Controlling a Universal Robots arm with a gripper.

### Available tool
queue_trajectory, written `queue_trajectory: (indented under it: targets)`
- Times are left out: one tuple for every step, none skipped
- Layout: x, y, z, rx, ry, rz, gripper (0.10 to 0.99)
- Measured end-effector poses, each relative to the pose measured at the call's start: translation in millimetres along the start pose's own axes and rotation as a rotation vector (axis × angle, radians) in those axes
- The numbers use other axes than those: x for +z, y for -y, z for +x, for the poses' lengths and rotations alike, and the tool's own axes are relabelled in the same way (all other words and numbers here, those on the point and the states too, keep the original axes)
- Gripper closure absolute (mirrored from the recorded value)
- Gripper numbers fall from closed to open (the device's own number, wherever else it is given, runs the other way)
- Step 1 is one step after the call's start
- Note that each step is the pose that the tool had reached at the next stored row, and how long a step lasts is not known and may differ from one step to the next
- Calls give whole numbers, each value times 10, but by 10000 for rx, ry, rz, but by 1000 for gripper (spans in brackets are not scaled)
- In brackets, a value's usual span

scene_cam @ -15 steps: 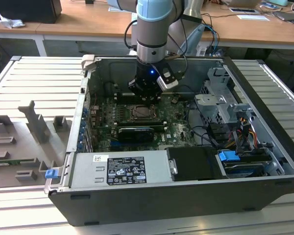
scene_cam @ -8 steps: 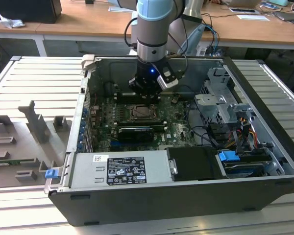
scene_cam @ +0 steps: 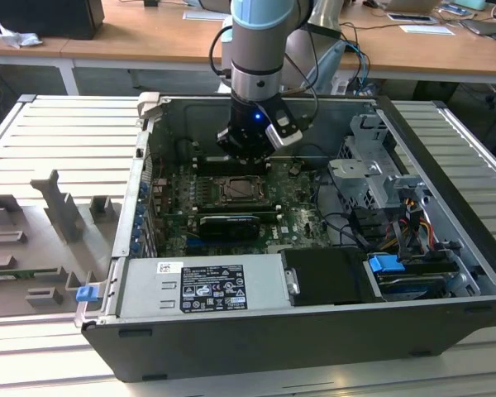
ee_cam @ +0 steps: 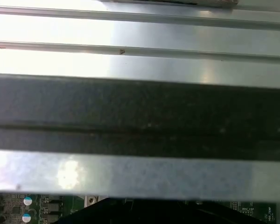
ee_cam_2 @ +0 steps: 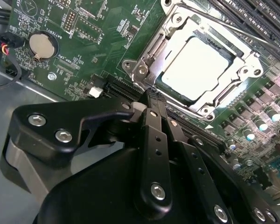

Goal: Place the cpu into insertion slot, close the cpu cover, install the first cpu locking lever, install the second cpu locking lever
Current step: 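Install the first cpu locking lever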

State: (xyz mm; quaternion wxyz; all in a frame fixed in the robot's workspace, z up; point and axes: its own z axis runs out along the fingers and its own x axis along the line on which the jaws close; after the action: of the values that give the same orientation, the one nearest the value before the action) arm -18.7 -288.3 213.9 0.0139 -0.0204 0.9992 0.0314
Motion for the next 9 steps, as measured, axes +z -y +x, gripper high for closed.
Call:
queue_trajectory:
  targets:
    - [0, 6, 0, -1, 0, 0, 980]
    - [-1, 9, 0, 0, 0, -1, 980]
    - [-1, 12, 1, 1, 0, -1, 980]
    - [-1, 14, 1, 0, 0, -1, 980]
    - [-1, 17, 1, 0, 0, -1, 980]
    - [-1, 18, 1, 0, 0, 0, 980]
    - [-1, 20, 1, 0, 0, 0, 980]
    - [-1, 21, 1, 0, 0, -1, 980]
    - [-1, 23, 1, 0, 0, 0, 980]
